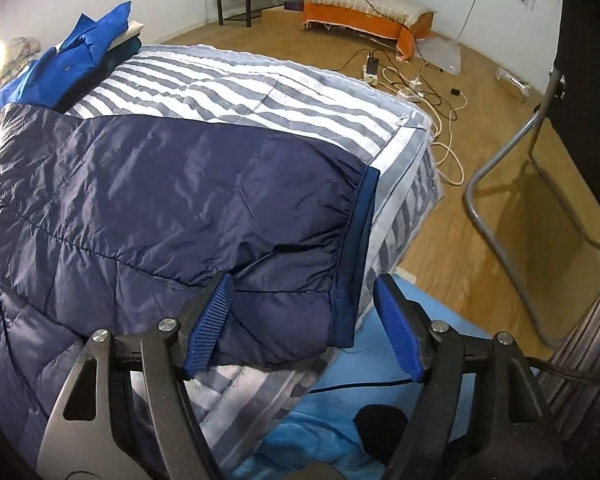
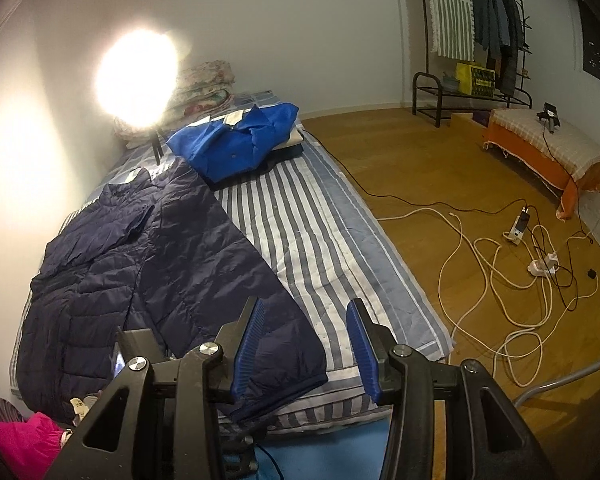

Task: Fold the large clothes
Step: 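Grasp the blue-trimmed sleeve cuff with the left tool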

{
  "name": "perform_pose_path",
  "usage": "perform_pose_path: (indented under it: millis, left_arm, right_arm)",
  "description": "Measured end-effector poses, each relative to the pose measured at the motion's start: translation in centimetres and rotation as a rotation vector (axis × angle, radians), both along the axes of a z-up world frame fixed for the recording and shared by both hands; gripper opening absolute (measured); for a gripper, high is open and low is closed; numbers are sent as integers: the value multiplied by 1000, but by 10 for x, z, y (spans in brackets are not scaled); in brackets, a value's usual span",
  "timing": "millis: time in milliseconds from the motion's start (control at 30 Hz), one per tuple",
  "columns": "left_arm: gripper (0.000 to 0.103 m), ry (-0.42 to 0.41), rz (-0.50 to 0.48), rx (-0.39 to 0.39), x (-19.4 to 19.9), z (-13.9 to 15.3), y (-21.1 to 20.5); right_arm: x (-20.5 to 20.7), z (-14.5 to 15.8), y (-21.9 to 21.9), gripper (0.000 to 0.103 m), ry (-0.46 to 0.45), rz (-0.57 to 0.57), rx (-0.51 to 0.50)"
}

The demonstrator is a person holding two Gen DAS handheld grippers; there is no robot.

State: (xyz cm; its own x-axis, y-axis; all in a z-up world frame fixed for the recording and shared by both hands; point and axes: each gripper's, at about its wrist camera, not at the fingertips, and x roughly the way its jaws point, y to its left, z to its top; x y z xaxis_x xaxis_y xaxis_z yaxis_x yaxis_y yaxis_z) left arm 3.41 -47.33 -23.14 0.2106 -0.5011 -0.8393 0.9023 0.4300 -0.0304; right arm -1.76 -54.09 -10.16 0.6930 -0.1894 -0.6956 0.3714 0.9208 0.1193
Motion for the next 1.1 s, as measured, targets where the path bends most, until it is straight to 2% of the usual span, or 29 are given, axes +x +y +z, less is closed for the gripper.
perform_pose_path:
  millis: [67, 133, 200, 267, 433, 667, 900, 1100]
  left_arm:
    - [49, -20, 14, 15, 4, -2, -2]
    - [37, 13, 18, -5, 11, 0, 0]
    - [17, 36, 28, -18, 17, 4, 2]
    - [14, 79, 41, -48, 25, 11, 8]
    - [11, 203, 94, -153, 45, 31, 29]
    - [10, 327, 157, -288, 73, 59, 54]
    - [9, 338, 208, -345, 97, 76, 77]
    - [9, 314, 278, -417, 133, 104, 122]
  right_arm:
    - [1, 0, 1, 45, -1, -2, -1]
    - [1, 2, 0, 45, -8, -6, 3]
    - [1, 2, -1, 45, -15, -14, 6]
    - [1, 4, -2, 45, -21, -21, 13]
    - [1, 4, -1, 45, -28, -26, 13]
    - [8, 2, 2, 45, -10, -18, 29]
    - [20, -1, 7, 45, 7, 0, 37]
    - [42, -7, 21, 45, 49, 31, 36]
